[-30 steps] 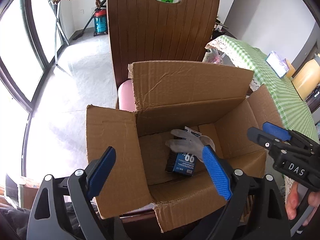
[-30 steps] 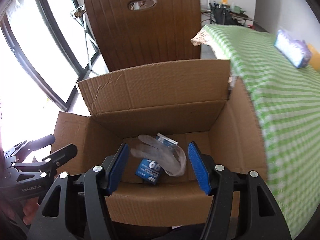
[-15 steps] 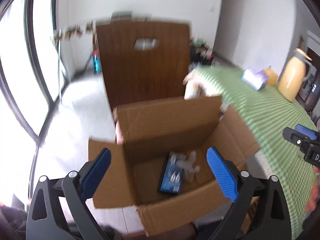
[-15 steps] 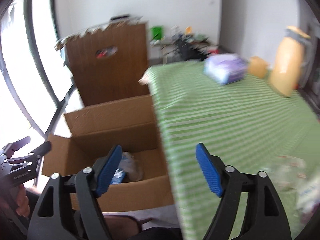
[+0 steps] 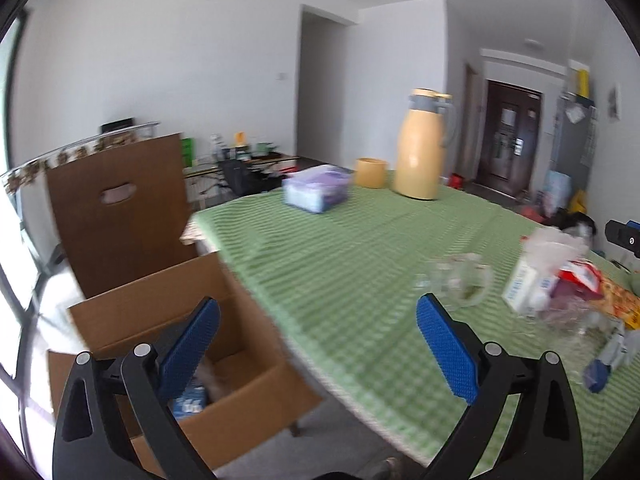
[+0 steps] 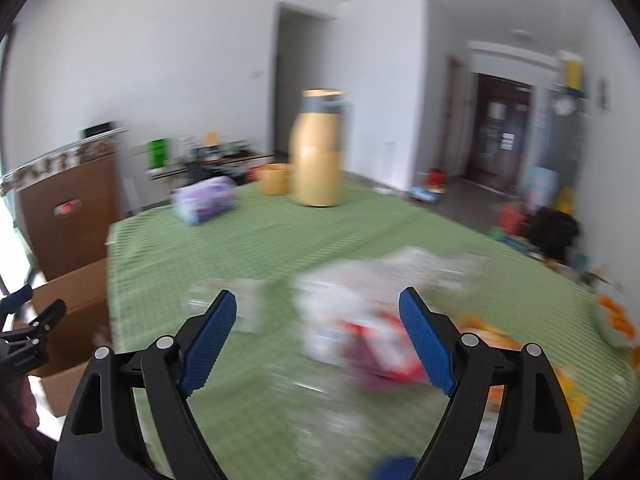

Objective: Collect trash
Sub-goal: 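Move both tools back over the table toward the remaining trash, then grasp the clear plastic wrapper with the left tool while the right grasps the crumpled snack bag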

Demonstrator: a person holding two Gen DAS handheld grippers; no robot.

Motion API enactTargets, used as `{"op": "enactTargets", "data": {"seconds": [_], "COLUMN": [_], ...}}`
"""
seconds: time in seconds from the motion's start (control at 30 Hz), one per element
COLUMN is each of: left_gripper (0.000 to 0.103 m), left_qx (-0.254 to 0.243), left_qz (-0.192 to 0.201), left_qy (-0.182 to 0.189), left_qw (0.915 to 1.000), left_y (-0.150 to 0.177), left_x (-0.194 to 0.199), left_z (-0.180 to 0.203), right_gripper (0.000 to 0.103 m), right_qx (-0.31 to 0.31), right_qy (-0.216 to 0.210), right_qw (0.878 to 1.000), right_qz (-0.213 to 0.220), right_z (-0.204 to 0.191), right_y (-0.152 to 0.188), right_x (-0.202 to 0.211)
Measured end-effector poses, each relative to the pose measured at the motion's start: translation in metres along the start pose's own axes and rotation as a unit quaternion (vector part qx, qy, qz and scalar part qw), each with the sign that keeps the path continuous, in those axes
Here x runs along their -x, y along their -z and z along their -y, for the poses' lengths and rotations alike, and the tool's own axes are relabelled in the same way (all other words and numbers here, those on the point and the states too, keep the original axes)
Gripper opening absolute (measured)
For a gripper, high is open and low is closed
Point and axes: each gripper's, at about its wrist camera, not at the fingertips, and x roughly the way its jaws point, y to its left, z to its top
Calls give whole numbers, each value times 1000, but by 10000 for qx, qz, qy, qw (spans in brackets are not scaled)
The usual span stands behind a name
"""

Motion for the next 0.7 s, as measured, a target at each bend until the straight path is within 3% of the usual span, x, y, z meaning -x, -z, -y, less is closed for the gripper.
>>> {"op": "enactTargets", "data": {"seconds": [0.17, 0.37, 0.57, 0.7], "left_gripper": [96, 96, 96, 96], "left_qx": [-419, -929, -1299, -1497], "left_qz": [60, -192, -508, -684], "left_qy": [736, 1562, 1940, 1733], "left_qw": [9964, 9832, 9710, 9710], "left_y": [0, 20, 38, 41], "left_x": [-5, -8, -29, -55], "left_z": [81, 172, 229, 260], "right_gripper": [80, 85, 85, 85], "right_qx": [-490, -975, -1179, -1269], "right_qy": [739, 1298, 1409, 1346], "right_qw": [9961, 9867, 9828, 9824], "right_qz": [-2, -25, -179, -268], "right_z": [83, 149, 179, 186], "right_y": [26, 60, 79, 87], "right_x": [41, 79, 93, 95]}}
